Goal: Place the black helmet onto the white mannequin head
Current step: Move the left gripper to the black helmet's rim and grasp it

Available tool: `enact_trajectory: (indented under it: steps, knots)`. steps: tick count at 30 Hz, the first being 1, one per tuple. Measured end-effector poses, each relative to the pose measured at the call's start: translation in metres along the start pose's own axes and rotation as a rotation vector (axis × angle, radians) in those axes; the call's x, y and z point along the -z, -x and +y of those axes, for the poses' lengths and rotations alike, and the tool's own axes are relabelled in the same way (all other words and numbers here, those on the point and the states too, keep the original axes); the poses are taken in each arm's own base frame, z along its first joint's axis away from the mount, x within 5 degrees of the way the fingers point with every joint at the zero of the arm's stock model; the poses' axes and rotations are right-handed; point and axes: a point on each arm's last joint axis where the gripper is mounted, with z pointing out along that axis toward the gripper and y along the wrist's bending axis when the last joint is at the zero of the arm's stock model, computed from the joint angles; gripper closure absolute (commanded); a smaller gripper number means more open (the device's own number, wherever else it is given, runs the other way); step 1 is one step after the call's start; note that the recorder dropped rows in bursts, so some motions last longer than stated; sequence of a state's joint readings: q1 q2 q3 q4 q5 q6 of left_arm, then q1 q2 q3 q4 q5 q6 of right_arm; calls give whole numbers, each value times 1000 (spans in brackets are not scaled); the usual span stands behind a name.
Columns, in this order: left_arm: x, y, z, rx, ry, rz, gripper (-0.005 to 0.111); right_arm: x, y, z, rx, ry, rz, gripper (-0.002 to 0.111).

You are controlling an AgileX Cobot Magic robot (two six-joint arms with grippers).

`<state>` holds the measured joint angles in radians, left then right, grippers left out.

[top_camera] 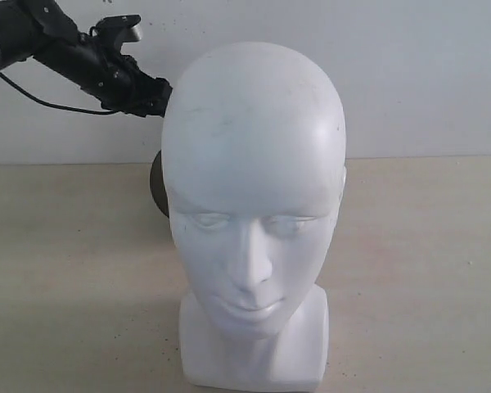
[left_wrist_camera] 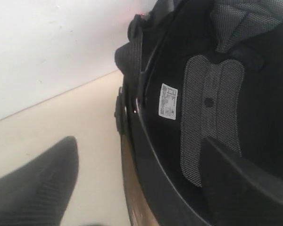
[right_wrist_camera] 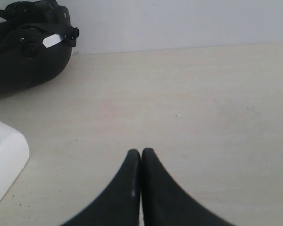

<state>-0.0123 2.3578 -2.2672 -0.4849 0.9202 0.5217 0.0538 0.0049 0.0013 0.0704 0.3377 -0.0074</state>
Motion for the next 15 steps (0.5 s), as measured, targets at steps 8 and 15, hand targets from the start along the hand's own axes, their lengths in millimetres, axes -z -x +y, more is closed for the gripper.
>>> enact_trajectory:
  steps: [8,15]
  knots:
    - [-34,-6,-15,-84,5,-8,53,0,0,0,-1,-2,0,108]
    - [-51,-8,-21,-156,71,-30,53,0,0,0,-1,-2,0,108]
